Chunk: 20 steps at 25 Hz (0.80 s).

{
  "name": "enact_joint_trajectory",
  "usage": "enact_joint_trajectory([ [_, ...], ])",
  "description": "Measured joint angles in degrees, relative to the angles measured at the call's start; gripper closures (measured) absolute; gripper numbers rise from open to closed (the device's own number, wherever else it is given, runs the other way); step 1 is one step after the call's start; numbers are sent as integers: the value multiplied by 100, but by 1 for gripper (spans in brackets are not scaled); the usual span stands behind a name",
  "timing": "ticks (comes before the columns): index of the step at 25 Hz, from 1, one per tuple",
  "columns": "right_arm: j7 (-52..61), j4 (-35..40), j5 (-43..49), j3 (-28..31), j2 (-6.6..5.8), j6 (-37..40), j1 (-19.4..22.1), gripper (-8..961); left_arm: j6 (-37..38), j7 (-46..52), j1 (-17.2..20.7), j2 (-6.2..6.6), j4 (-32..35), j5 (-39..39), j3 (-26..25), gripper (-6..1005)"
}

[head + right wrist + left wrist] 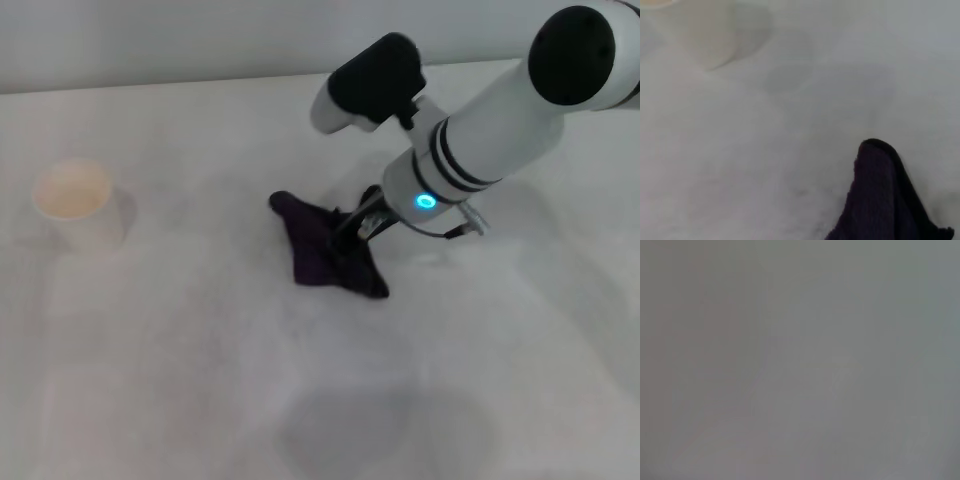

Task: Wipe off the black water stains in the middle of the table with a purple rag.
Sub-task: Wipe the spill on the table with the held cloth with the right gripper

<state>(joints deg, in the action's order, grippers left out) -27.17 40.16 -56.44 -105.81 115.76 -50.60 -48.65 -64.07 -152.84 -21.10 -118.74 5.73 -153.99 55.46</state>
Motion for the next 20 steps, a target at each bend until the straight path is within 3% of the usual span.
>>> enact_joint_trajectory([
  [8,-19,141,33,117,14,-123,-10,847,44,-4,-14,0,24,0,0,151],
  [14,-30,293,-554,-223,42,-536,-193,847,151,-12,-61,0,58,-74,0,151],
  [20,-108,255,-687,-279,43,-255,-221,847,157,-15,-61,0,61,-79,-1,151],
])
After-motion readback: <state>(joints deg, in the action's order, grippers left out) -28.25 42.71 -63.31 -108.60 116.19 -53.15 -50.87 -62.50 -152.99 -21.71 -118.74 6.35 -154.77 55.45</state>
